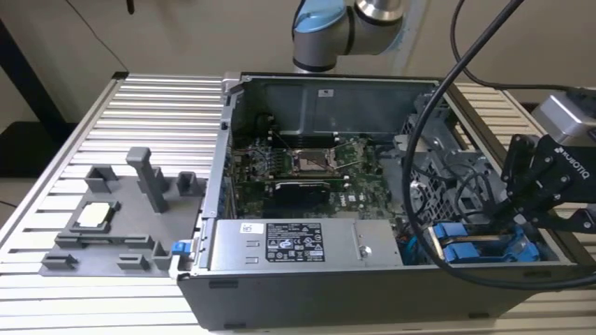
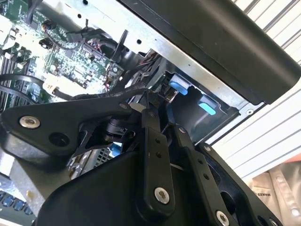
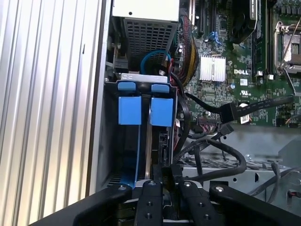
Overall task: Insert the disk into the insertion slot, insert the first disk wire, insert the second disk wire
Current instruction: 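Insert the first disk wire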
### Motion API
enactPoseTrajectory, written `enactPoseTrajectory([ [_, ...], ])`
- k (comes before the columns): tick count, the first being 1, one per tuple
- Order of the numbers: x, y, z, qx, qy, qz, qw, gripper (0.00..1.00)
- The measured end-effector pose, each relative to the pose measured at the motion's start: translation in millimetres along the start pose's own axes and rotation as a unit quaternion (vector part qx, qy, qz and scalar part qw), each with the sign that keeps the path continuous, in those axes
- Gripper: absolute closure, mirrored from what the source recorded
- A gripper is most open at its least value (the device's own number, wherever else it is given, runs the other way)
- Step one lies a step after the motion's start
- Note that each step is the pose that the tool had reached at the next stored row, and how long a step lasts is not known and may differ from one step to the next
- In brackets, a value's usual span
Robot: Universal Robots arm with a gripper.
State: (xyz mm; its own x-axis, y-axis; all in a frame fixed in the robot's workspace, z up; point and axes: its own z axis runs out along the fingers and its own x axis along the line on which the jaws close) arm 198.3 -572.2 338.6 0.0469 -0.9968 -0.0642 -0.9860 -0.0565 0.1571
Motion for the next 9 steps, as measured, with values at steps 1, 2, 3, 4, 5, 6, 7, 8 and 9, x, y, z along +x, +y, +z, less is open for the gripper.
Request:
enactPoseTrajectory([
  [1,0.0,-0.1,0.2,0.0001,-0.0002,0.0,1.0,0.81],
  [2,-0.1,-0.2,1.0,0.0002,-0.0009,0.001,1.0,0.81],
  [3,0.0,-0.2,1.2,0.0001,-0.001,0.001,1.0,0.81],
  [4,0.0,-0.2,1.3,0.0001,-0.0011,0.001,1.0,0.81],
  [5,0.0,-0.3,1.4,0.0002,-0.0012,0.002,1.0,0.81],
  [6,0.0,-0.2,1.7,0.0002,-0.0012,0.002,1.0,0.81],
  [7,0.1,-0.3,2.1,0.0002,-0.0014,0.002,1.0,0.81],
  [8,0.1,-0.4,2.7,0.0002,-0.0016,0.002,1.0,0.81],
  [9,0.1,-0.5,3.2,0.0002,-0.0015,0.002,1.0,0.81],
])
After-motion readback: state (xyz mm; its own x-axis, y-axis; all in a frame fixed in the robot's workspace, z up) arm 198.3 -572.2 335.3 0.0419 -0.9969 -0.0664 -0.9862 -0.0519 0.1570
